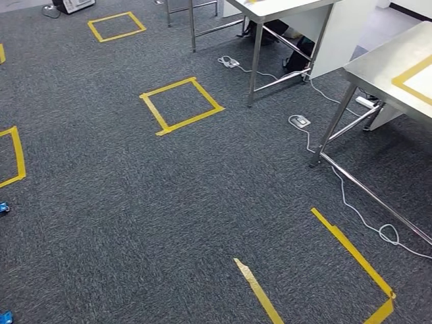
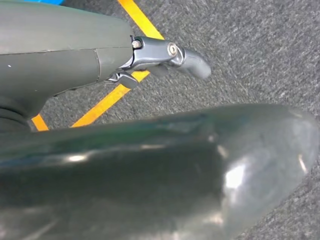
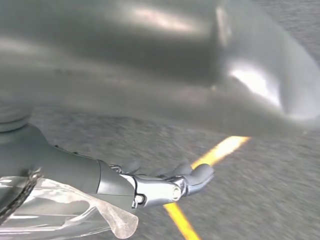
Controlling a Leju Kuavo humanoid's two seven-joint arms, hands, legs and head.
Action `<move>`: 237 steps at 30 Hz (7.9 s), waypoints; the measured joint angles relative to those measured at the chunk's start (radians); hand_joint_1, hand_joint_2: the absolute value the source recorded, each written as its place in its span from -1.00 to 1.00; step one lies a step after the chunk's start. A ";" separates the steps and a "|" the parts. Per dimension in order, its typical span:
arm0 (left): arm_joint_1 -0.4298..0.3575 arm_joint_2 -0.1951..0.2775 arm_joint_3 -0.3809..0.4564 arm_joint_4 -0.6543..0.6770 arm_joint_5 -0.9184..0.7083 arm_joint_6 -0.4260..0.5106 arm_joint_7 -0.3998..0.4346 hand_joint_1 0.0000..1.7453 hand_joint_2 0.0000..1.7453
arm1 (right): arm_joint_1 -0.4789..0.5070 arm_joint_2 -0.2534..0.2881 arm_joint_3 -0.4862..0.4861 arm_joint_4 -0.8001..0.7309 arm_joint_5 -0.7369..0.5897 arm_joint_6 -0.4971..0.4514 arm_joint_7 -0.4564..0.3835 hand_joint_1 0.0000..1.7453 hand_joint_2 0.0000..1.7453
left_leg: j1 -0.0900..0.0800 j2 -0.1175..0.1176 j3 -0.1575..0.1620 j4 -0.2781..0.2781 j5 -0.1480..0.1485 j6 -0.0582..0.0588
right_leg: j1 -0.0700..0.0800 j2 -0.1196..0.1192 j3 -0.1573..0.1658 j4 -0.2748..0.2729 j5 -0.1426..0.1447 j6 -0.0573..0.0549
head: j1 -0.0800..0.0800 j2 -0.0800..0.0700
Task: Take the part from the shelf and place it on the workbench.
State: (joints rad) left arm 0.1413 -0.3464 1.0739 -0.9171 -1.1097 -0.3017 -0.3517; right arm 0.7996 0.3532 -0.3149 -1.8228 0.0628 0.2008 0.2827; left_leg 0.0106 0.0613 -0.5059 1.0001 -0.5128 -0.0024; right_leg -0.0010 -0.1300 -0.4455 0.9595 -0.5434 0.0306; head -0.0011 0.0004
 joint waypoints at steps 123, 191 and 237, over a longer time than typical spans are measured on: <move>0.334 -0.020 -0.536 -0.427 0.507 -0.076 0.275 -1.00 -1.00 | -0.207 0.000 -0.190 0.278 0.149 0.120 -0.092 -1.00 -1.00 | -0.016 -0.010 -0.007 0.002 -0.010 0.027 | -0.009 0.004 0.006 0.023 -0.031 0.001 | -0.003 0.000; 0.398 -0.021 -0.658 -0.514 0.613 -0.004 0.340 -1.00 -1.00 | -0.227 0.000 -0.221 0.301 0.151 0.126 -0.108 -1.00 -1.00 | -0.013 -0.044 -0.032 0.038 -0.015 0.006 | -0.019 0.065 -0.027 0.041 -0.039 -0.001 | 0.005 0.000; 0.418 -0.021 -0.680 -0.555 0.633 0.004 0.363 -1.00 -1.00 | -0.231 0.000 -0.229 0.311 0.148 0.121 -0.109 -1.00 -1.00 | -0.008 -0.057 -0.028 0.014 0.004 0.040 | -0.019 0.130 -0.187 0.296 -0.108 0.018 | 0.001 0.000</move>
State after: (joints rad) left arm 0.5588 -0.3674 0.3942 -1.4722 -0.4767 -0.2975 0.0111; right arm 0.5691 0.3532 -0.5442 -1.5117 0.2110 0.3218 0.1734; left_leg 0.0025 0.0044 -0.5343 1.0139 -0.5087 0.0379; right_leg -0.0199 0.0005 -0.6327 1.2556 -0.6518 0.0482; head -0.0001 0.0004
